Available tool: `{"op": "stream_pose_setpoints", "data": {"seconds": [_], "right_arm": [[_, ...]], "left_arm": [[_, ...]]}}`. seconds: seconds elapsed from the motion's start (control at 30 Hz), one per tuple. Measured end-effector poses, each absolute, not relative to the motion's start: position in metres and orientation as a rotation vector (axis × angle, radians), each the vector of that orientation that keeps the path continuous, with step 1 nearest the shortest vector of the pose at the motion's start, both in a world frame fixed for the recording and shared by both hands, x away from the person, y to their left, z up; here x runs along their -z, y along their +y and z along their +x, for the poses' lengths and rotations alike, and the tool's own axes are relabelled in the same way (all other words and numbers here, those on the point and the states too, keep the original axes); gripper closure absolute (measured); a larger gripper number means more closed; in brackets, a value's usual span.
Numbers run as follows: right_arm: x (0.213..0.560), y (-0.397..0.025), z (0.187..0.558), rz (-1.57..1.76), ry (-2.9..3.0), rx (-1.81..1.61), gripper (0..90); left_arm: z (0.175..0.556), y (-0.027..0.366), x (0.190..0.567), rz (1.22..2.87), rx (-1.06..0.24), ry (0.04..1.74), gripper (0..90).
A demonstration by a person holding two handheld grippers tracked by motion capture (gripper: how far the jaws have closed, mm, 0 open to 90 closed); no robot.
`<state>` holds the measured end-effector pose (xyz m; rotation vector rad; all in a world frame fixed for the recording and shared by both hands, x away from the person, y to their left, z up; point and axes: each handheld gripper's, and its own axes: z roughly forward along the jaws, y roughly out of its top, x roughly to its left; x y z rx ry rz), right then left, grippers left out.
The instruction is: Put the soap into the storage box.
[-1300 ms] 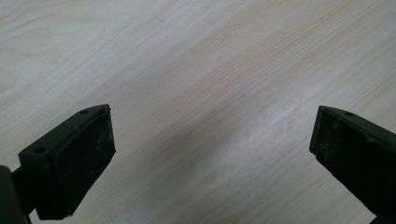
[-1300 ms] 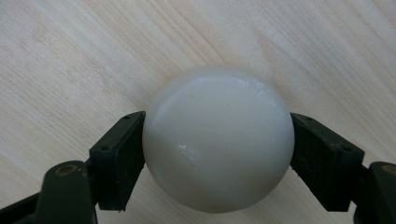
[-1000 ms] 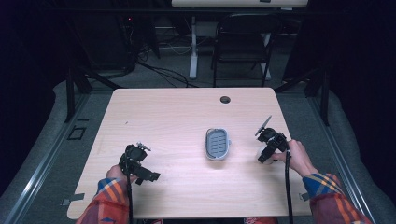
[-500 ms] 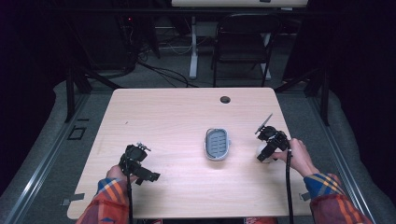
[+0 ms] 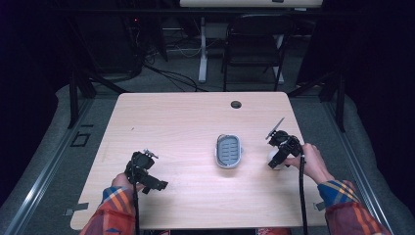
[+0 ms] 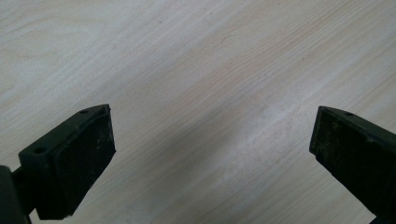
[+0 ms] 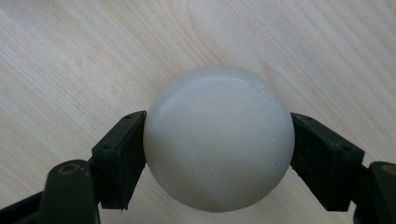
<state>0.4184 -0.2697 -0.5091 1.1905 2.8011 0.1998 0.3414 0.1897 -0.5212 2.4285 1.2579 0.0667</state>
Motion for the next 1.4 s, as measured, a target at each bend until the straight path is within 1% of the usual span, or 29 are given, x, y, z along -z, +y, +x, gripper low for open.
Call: {"op": "stream_pose_setpoints", "data": {"seconds": [0.5,0.87,1.4], "right_arm": [[0.497,-0.263,0.422,1.168,2.794,-0.228,23.5],[0.489,-0.249,0.430,1.131,2.794,-0.246,23.5],[0.465,-0.225,0.441,1.048,2.797,-0.249,23.5]], "left_arm": [[0.342,0.190,0.521,2.428,-0.064,1.258,0.1],[0.342,0.190,0.521,2.426,-0.063,1.258,0.1],[0.342,0.190,0.521,2.427,-0.061,1.256,0.1]]}}
